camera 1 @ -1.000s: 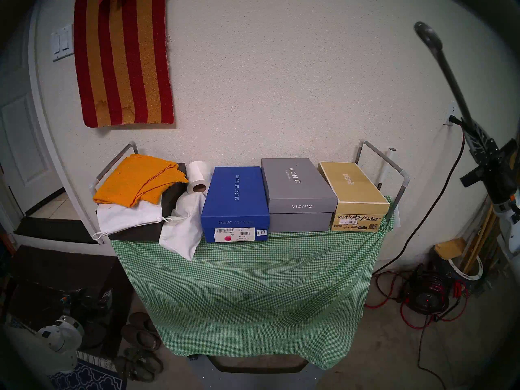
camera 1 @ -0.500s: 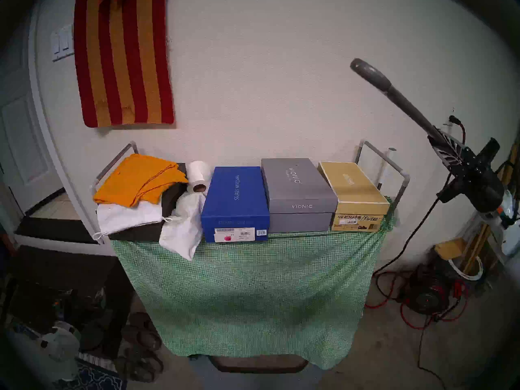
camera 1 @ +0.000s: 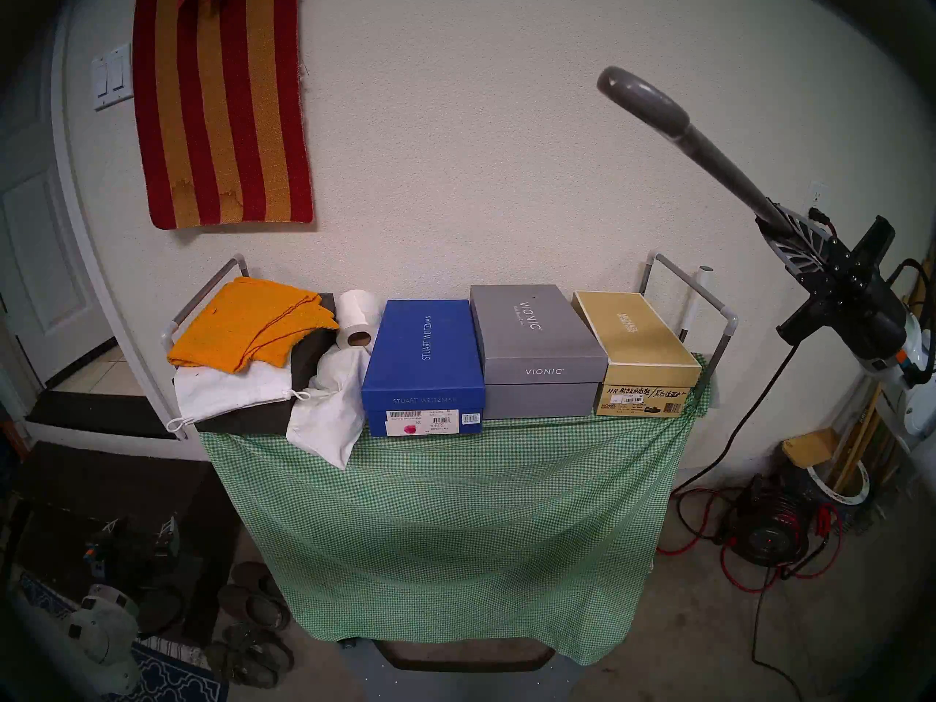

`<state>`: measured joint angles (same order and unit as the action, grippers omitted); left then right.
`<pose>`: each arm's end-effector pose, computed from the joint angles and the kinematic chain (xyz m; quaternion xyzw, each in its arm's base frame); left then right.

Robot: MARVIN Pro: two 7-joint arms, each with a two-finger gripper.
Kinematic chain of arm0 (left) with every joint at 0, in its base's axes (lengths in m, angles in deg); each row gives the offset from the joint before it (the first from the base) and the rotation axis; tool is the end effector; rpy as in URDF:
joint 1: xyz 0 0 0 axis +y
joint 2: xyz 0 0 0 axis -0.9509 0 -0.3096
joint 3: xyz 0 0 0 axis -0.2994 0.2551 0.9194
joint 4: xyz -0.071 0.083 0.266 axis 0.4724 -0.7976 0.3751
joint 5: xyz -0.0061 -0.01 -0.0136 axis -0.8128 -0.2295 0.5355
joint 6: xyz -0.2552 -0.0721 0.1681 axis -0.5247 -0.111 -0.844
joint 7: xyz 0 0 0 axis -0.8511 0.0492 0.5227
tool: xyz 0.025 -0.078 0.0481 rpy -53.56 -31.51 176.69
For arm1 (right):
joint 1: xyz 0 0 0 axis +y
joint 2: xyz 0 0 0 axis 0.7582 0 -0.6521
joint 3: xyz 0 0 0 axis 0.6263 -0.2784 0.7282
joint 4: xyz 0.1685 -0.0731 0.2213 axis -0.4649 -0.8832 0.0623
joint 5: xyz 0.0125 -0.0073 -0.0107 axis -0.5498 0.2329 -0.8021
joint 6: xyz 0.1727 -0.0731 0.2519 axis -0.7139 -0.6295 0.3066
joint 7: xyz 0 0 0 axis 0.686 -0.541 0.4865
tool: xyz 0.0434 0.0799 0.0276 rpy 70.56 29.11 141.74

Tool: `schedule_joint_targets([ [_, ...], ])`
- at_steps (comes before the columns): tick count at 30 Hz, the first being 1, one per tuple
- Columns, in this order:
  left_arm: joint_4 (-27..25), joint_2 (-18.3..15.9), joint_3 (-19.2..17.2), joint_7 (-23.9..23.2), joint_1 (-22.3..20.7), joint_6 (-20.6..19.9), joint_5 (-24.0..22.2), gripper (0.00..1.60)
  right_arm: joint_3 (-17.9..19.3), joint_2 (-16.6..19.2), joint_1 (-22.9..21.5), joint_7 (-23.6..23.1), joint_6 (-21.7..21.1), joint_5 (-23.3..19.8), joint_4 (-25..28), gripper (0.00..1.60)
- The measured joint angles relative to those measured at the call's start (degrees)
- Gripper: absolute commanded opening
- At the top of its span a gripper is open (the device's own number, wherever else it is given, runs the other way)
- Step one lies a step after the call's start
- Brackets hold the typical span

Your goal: Lift the object off the cloth, cover the shoe rack with the cloth, put the object back

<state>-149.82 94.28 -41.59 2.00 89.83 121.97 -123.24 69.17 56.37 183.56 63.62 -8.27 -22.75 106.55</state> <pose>0.1537 0.2654 -0.3412 -0.7700 -0.1008 -0.6201 0.1113 0.3048 -0.1605 0.0022 0.1206 0.5306 0.8212 0.1718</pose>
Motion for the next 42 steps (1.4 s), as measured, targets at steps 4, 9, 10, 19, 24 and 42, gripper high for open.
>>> schedule_joint_targets([
  [4,-1.0,1.4,-1.9,1.1,1.1,-0.1,2.0,1.60,0.0,0.5,0.0,0.0,0.0,-0.7,0.0,0.00],
  [9,-2.0,3.3,-4.0,1.9,1.9,-1.5,4.2,1.60,-0.1,1.1,0.0,0.0,0.0,-1.1,-0.1,0.00],
  [10,-2.3,3.9,-4.5,2.1,2.0,-2.0,4.9,1.60,-0.6,1.6,0.0,0.0,0.0,-1.1,-0.5,0.00],
  [19,-3.7,6.9,-6.7,2.7,2.5,-4.7,7.3,1.60,-5.8,5.6,-1.0,-1.6,-4.8,1.1,-1.7,0.00],
  [24,-4.2,8.1,-7.6,2.9,2.6,-5.9,8.3,1.60,-8.7,7.2,-2.2,-2.7,-9.9,2.3,-0.4,0.00],
  [42,-5.1,10.4,-8.7,3.4,2.7,-8.4,10.2,1.60,-15.1,10.1,-5.2,-5.4,-22.0,2.6,0.9,0.00],
])
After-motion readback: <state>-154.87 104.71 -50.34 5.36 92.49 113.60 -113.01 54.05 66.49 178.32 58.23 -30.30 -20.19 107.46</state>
